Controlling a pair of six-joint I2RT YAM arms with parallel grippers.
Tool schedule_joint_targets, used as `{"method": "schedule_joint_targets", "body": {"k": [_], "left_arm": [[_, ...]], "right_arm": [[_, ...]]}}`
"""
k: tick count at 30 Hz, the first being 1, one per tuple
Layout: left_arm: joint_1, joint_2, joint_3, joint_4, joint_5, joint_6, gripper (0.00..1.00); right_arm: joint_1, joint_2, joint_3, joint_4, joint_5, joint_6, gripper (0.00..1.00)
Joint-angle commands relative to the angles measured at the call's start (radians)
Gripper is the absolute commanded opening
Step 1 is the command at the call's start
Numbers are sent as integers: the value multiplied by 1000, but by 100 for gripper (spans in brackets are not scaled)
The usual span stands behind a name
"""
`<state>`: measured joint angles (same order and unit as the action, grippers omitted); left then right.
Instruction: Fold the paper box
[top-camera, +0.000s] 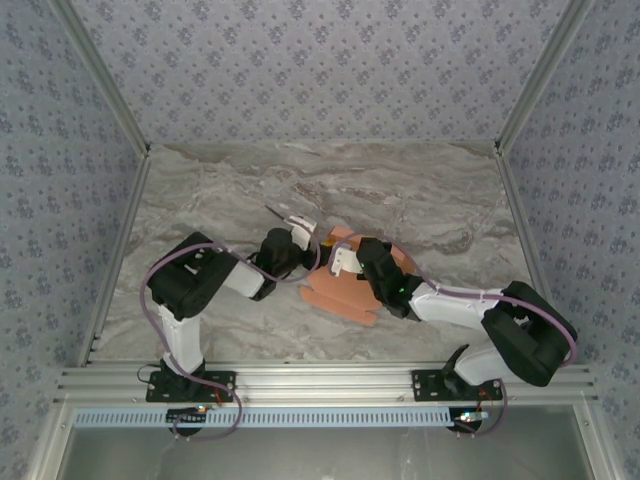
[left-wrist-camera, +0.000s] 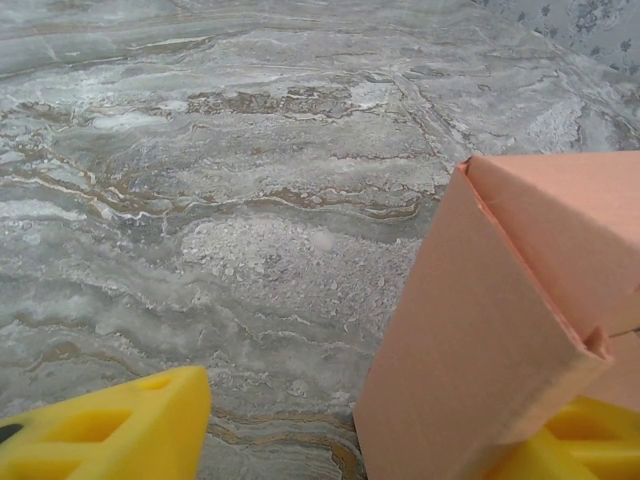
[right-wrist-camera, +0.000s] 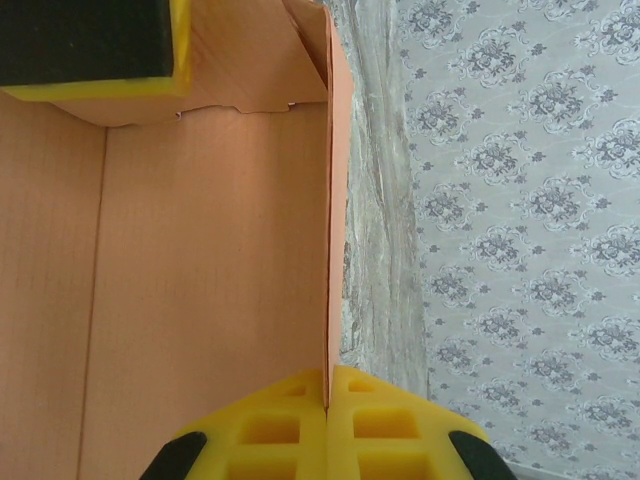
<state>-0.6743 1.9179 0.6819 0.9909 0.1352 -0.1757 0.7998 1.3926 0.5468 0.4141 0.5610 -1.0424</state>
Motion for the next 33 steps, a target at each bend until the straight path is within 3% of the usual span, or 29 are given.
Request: {"method": "schedule_joint_targets", "body": {"k": [1,12,22,29,33], "left_arm": [[1,-1,33,-12,-3,5,61],[-12,36,72,-6,-33,9,53],[-20,47,94,27,-36,-14,53],[-19,38,87,56,-25,-23,61],[-20,32,84,57,-30,-23,60]], "right_arm": [[-5,-2,-1,-89,-20,20,0],[-4,-3,0,-97,-18,24,0],[-3,0,3,-101,-19,26,0],[-2,-1,4,-101,-20,26,0],[-2,-1,4,-103,-16,26,0]]}}
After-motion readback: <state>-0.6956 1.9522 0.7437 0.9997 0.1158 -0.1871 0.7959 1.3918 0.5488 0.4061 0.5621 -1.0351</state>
